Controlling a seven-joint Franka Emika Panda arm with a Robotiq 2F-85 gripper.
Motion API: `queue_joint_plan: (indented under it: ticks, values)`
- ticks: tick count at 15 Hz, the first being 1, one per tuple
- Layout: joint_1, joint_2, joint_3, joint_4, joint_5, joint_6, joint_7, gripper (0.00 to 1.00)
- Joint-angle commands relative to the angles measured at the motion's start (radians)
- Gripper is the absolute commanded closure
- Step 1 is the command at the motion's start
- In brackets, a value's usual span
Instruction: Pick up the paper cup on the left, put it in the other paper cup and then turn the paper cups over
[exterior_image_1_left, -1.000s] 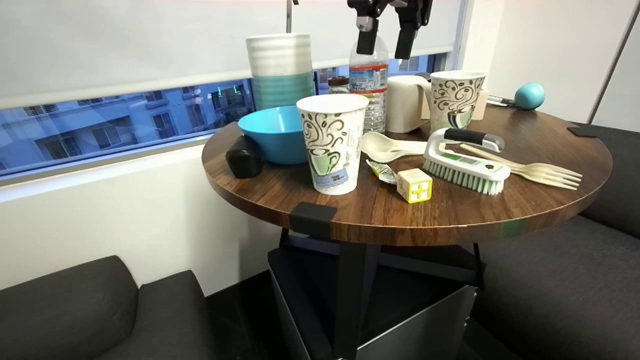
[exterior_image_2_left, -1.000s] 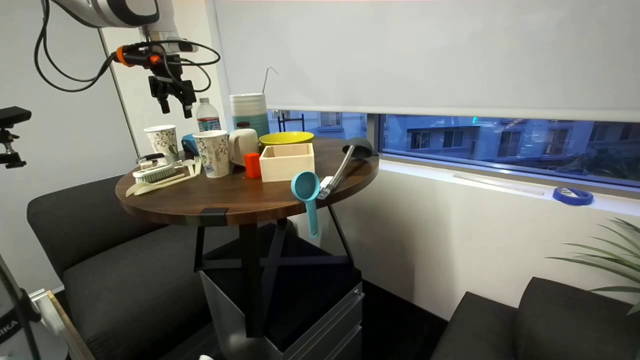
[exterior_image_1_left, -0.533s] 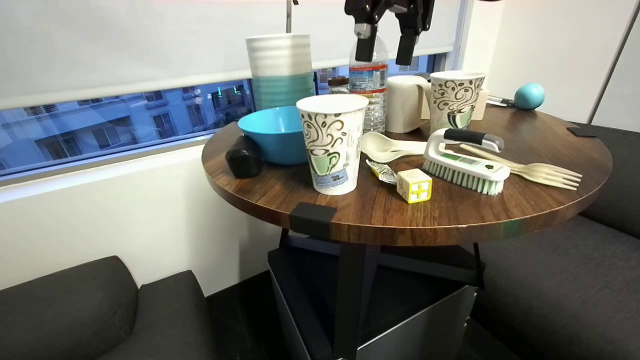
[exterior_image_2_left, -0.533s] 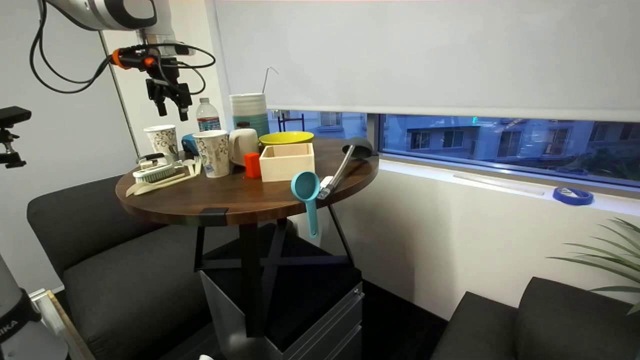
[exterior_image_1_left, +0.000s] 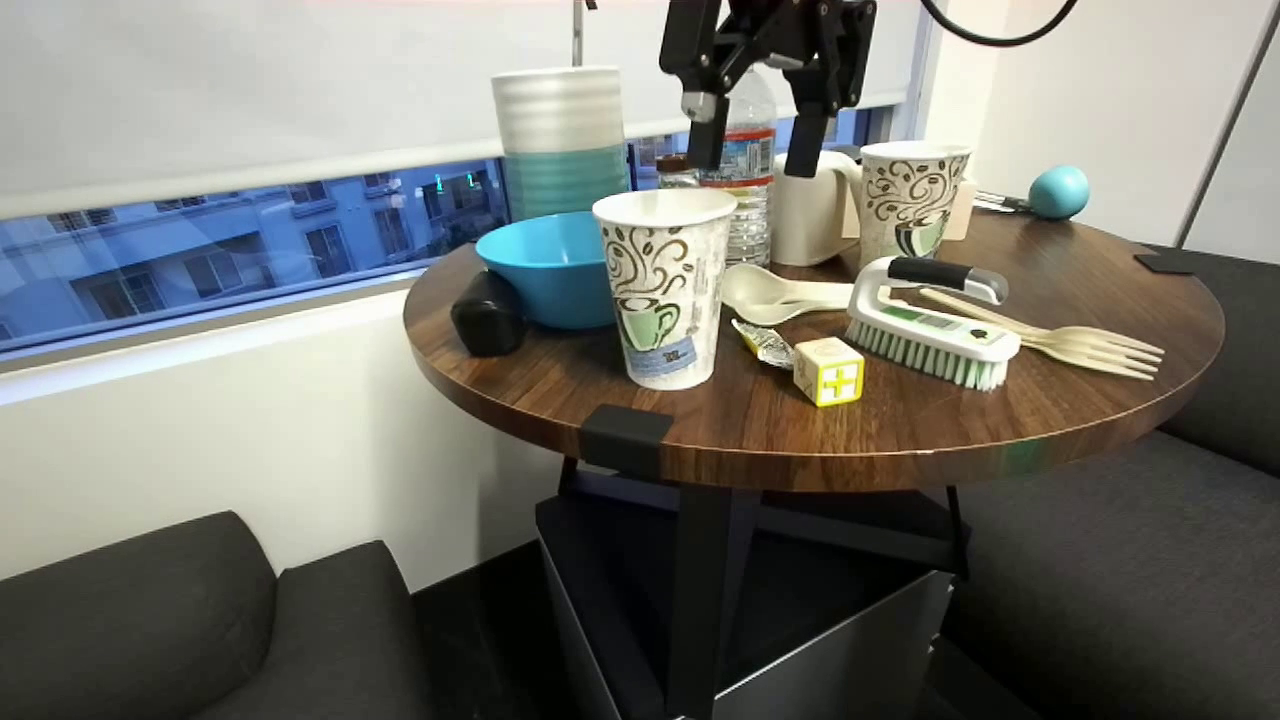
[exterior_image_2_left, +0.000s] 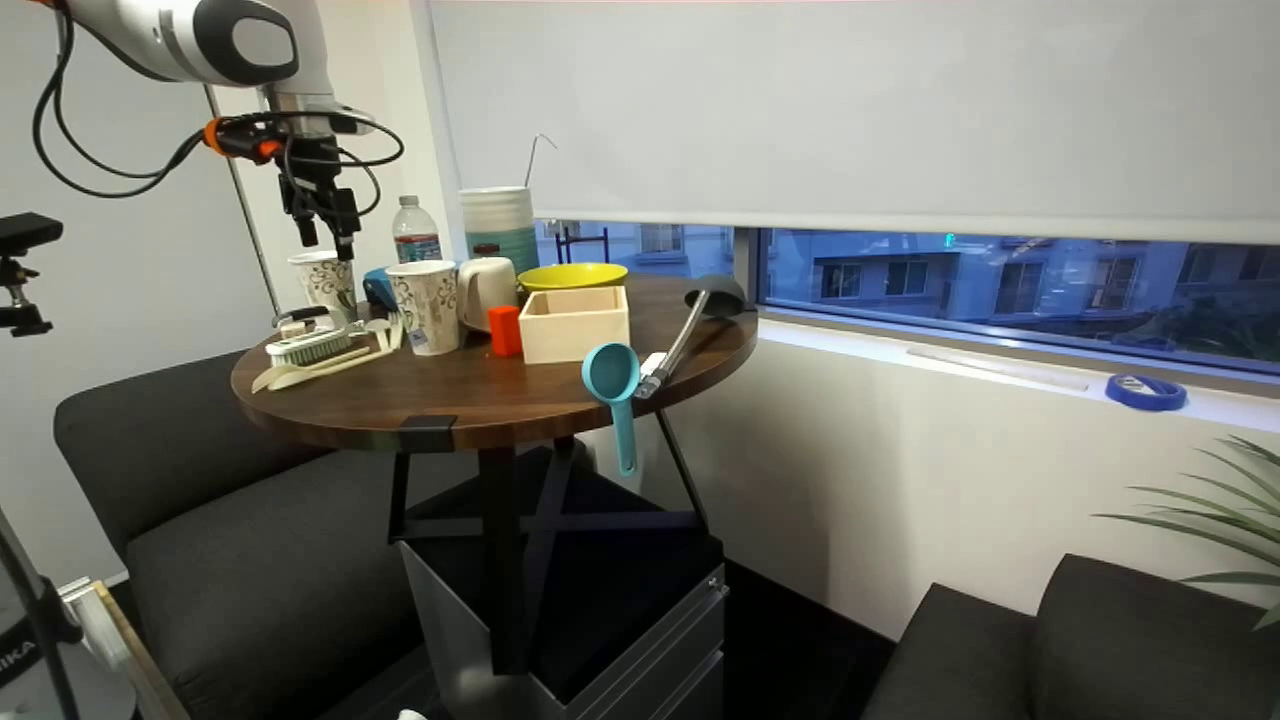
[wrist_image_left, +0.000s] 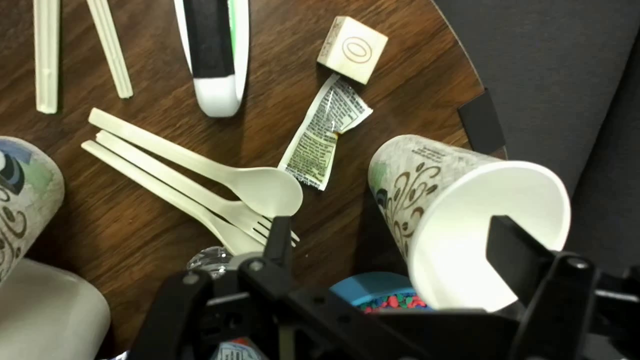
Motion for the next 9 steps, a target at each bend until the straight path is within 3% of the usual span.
queue_joint_plan:
  ticks: [1,9]
  values:
    - [0.001,-0.021,0.012,-0.05,0.03,0.056,0.075,0.26]
    - [0.007,-0.021,0.002,-0.089,0.087,0.117,0.099,0.83]
